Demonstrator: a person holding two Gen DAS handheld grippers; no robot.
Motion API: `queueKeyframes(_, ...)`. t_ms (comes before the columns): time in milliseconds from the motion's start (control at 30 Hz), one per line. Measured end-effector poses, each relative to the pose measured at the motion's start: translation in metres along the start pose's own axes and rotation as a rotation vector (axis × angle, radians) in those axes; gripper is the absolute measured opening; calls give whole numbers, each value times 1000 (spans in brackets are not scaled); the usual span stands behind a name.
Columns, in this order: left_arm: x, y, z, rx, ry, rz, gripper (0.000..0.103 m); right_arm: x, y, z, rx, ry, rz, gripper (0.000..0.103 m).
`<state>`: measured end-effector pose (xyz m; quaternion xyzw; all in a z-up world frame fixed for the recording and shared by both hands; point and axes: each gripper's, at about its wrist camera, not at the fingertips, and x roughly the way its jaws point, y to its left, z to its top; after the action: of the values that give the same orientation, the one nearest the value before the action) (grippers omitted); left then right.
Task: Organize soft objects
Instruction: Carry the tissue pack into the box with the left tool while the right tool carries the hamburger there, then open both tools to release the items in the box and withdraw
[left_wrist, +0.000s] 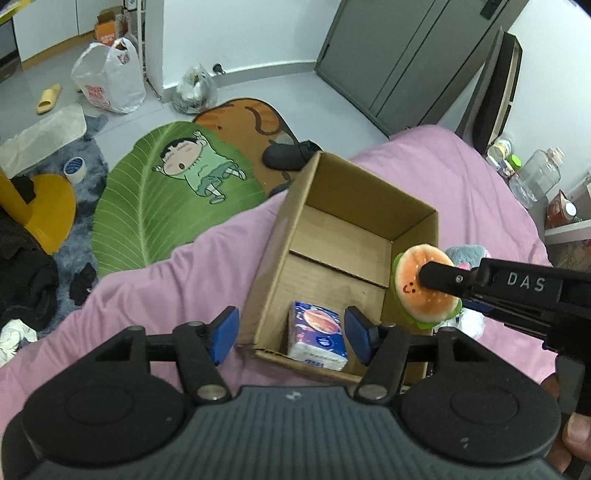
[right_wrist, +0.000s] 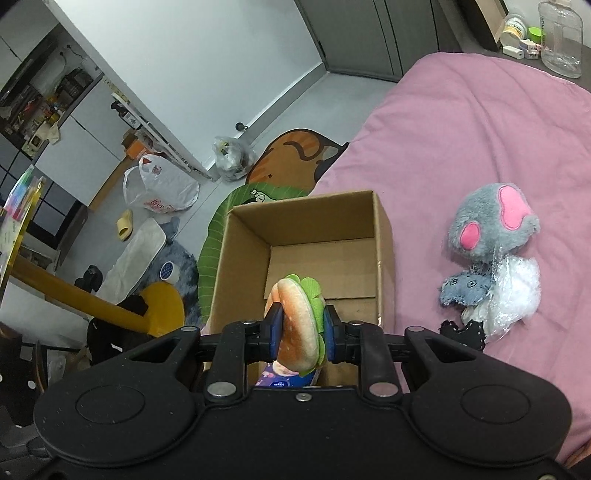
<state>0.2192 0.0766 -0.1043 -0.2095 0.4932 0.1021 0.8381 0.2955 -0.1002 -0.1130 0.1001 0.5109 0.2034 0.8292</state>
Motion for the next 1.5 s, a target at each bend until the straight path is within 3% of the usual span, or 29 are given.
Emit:
queueKeyframes(133,-7,5,-1,-6,-10,11,65,3,1,-4,-5,10,-7,30)
queueKeyframes(200,-9,8,-2,-7,-9,13,68,4,-2,-6,8,23,-20,63)
queueKeyframes(300,-12,11,-2,-7,-11,15,74,-6,-2,-11,4,-14,-40,74)
queueKeyframes(567,-23,17,-7,-10,-40,14,83,-30,-10,-16,18,-46,-63,85)
queueKeyframes(900,-40,-5,-8,57,-85,-8,103,-73,-28,-20,18,-110,-76,96)
queueKeyframes(1200,-58,-31,-23,106,-135,-9,103,-99,-46,-30,24,-163,-78,102)
queueKeyframes(1500,-70,-54,-40,115,-132,13,103,-122,-67,-47,49,-209,-58,103)
